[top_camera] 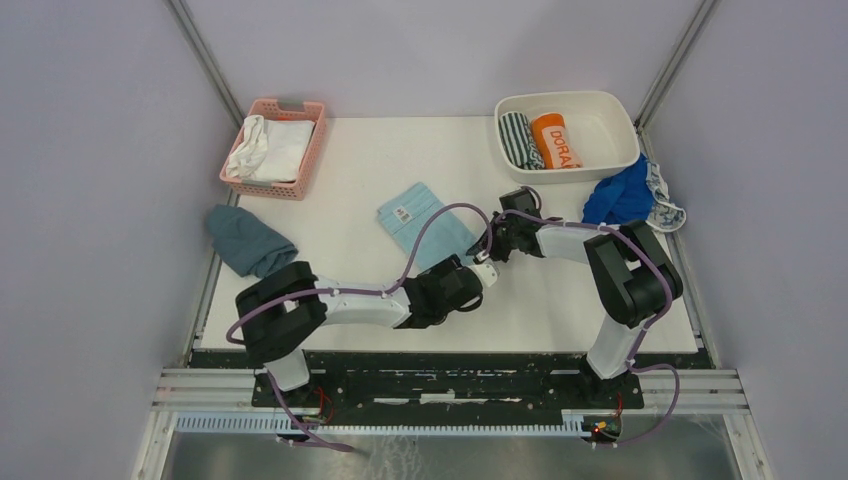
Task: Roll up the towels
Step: Roll the towel at the center of the board.
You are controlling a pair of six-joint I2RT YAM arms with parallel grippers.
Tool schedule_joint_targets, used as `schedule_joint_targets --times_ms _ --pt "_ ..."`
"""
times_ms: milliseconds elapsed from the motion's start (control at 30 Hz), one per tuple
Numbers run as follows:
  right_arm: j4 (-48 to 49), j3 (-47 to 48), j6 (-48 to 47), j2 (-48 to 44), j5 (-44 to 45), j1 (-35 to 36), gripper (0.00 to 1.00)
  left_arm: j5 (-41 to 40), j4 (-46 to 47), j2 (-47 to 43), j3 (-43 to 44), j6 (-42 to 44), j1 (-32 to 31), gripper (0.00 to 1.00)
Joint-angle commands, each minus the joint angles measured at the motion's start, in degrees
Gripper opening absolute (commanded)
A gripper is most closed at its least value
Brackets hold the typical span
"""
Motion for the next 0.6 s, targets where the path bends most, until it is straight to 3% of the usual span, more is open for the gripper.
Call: schedule_joint_targets --times_ms 0,400,567 --pt "-3.2 0.7 -0.6 0.0 0.6 -0.5 0.09 -4.4 5.3 2.8 2.1 8.6 -1.0 0.63" --pt "-2.1 0.4 -0.6 -0.2 -1.7 -0.7 0.10 -10.7 5.6 13.3 4.9 14.7 -1.2 0.62" --pt "-2.4 0.2 -0.8 -1.9 -2.1 -1.2 0.10 -9.8 3.7 15.2 5.2 12.0 -0.5 0.46"
